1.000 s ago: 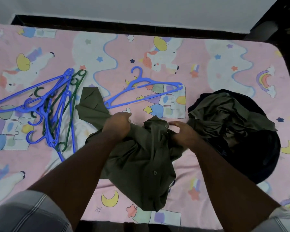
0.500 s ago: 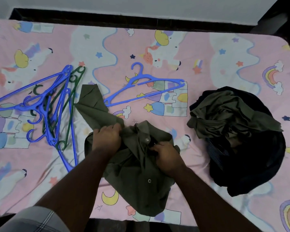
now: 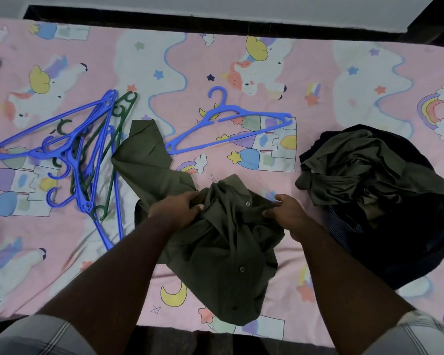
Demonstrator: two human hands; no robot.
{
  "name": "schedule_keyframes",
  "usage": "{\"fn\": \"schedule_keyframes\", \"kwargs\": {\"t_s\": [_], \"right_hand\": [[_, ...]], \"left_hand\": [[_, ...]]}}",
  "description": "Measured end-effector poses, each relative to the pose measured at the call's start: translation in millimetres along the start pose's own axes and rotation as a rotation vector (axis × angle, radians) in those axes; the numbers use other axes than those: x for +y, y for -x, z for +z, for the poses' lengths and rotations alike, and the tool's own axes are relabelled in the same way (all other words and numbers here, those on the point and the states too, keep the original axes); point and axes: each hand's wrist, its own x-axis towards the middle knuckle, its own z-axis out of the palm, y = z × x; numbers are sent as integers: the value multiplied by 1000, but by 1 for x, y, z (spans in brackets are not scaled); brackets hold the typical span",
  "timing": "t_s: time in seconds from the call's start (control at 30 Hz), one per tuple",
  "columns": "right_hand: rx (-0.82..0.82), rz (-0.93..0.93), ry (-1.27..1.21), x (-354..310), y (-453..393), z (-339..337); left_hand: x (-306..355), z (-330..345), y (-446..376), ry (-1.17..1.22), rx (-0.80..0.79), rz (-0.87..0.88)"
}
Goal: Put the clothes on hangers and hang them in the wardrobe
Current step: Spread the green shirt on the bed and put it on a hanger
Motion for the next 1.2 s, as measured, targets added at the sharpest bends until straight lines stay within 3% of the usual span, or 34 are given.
{"fn": "schedule_keyframes", "kwargs": {"t_s": [0.1,0.17,0.3,0.4,0.5,0.67,0.8,1.0,1.2], "right_hand": [[-99,85,-160,-6,-1,-2],[-167,75,-138,-11,4,-6],[-91,-45,-244,-23,16,-10],[-34,-156,-216,-32,25,-12],[8,-226,-122,-33,30,-14],[116,-367,-41,-45,51,-27],[168,-481,2,-61,76,-38],[230,-547,10,-80,113,-54],[303,-602,33,-97,153,-69]], "left_hand": [[1,2,1,-18,32,13],[3,4,3,-5,82,31],[4,8,4,147,32,36],[3,7,8,51,-15,12],[0,1,15,82,112,8],[-12,-27,29,262,458,43],[-7,-58,58,472,566,76],[-6,-91,95,574,539,147],[-8,-123,122,537,334,207]]}}
